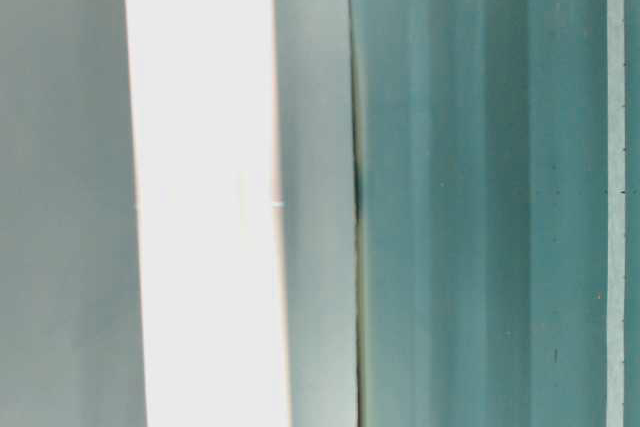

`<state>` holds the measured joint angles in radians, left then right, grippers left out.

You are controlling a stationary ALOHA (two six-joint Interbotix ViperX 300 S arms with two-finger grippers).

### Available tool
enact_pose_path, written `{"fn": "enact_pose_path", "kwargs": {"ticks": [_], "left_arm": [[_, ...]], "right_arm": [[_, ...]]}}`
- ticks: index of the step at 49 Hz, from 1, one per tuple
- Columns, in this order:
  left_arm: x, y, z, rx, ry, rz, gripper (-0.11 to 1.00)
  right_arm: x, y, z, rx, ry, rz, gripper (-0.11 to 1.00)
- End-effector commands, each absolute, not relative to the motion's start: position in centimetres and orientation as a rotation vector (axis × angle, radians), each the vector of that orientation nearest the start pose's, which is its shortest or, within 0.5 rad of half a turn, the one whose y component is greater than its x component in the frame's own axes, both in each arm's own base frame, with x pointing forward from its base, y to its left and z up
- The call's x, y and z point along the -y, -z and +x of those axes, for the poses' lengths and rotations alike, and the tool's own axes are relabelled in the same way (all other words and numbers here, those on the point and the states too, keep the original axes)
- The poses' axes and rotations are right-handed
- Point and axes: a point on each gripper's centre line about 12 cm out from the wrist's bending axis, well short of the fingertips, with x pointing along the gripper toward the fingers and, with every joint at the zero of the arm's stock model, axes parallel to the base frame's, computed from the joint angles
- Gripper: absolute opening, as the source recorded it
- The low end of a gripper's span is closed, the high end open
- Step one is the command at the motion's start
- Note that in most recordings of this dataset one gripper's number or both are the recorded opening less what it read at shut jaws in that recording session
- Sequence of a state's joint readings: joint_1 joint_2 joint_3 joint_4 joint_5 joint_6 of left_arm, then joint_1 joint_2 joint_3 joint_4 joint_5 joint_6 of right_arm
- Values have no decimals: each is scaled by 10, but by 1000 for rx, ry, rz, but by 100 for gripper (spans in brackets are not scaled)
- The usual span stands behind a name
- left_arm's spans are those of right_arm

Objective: Lift the large metal rail with both hands.
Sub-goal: 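Lower the held rail back onto the table with both grippers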

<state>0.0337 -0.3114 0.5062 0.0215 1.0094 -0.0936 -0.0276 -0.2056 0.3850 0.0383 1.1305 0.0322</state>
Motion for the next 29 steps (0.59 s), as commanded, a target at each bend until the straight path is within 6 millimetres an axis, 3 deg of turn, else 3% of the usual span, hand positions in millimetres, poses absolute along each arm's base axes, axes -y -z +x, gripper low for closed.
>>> {"fn": "enact_pose_path", "kwargs": {"ticks": [1, 19, 29], "left_arm": [[-16, -256, 302, -1181, -111, -91, 36], [-20, -196, 309, -1182, -116, -98, 36], [-20, -177, 313, -1194, -117, -101, 36]], "right_arm": [[4, -259, 323, -1274, 20, 77, 39], [6, -206, 324, -1243, 36, 73, 39], [6, -183, 327, -1248, 36, 73, 39]]}}
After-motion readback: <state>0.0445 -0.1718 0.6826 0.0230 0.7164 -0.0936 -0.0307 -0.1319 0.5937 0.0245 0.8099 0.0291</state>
